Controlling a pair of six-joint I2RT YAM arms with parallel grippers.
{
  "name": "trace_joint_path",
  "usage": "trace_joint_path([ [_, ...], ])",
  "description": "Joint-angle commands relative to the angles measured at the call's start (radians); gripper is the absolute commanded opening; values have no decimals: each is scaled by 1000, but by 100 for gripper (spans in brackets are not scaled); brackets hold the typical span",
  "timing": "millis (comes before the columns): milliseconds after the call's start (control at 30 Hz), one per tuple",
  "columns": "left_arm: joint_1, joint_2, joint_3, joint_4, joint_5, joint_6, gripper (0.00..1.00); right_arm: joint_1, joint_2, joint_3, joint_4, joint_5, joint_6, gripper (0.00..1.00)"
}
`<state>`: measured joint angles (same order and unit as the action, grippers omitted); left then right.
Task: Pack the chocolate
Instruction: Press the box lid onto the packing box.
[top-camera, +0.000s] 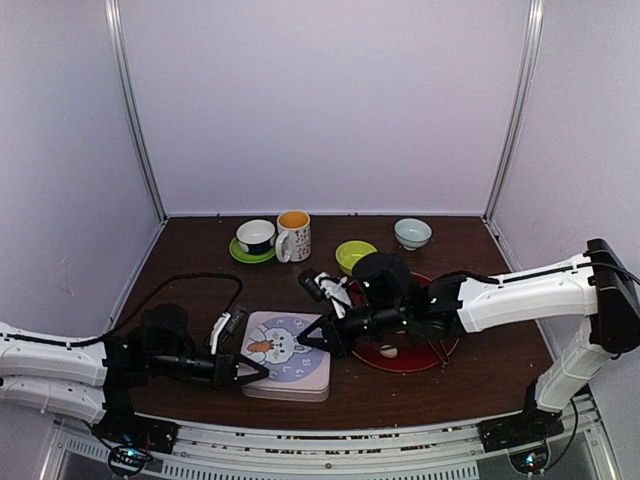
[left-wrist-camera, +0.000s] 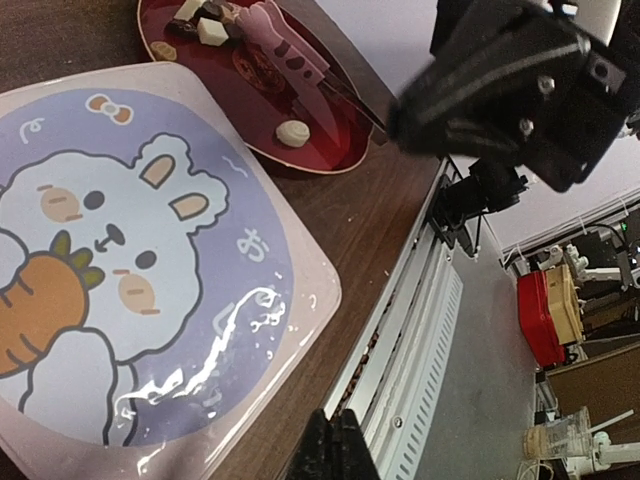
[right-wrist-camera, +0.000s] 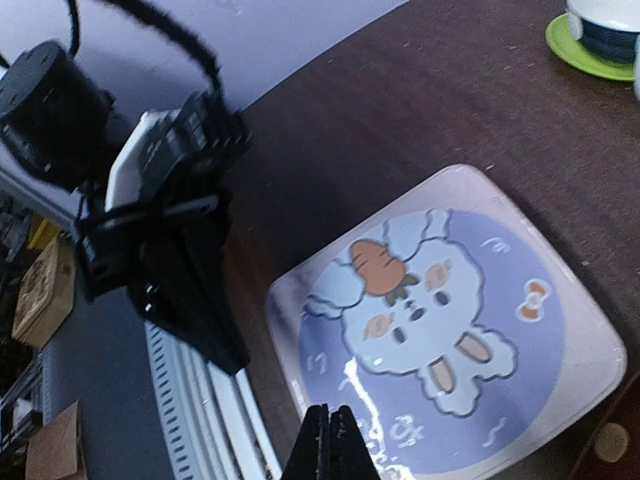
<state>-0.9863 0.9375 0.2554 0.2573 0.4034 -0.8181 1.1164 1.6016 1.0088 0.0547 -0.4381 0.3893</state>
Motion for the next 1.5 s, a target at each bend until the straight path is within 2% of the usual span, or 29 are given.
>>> trace_joint_path([
  [0,-16,78,6,193,-5,-10,0,-8,43,112,-137,328,-92,0],
  [267,-57,190,-5,300,-38,-40,0,-11,276,471,-398,642,-359,0],
  [400,-57,192,-35,334,-47,-57,0,-21,297,496,-370,730,-409,0],
  [567,-57,75,-35,159,-94,-18,0,-24,323,495,-320,790,-460,0],
  [767,-44,-148,-74,-52,-187,-7,0,-24,340,496,-278,803,-500,0],
  [900,-34,-198,-88,-83,-191,-12,0,-22,379,533,-306,823,-532,0],
  [1033,-34,-163,-107,-2,-170,-30,0,-17,418,565,-323,856,-565,0],
  [1233,-34,-2,-113,141,-132,-56,0,-11,493,637,-350,856,-594,0],
  [1333,-34,70,-108,166,-134,-64,0,-1,555,683,-414,783,-634,0],
  [1467,-32,105,-91,164,-125,-66,0,18,638,795,-587,682,-709,0],
])
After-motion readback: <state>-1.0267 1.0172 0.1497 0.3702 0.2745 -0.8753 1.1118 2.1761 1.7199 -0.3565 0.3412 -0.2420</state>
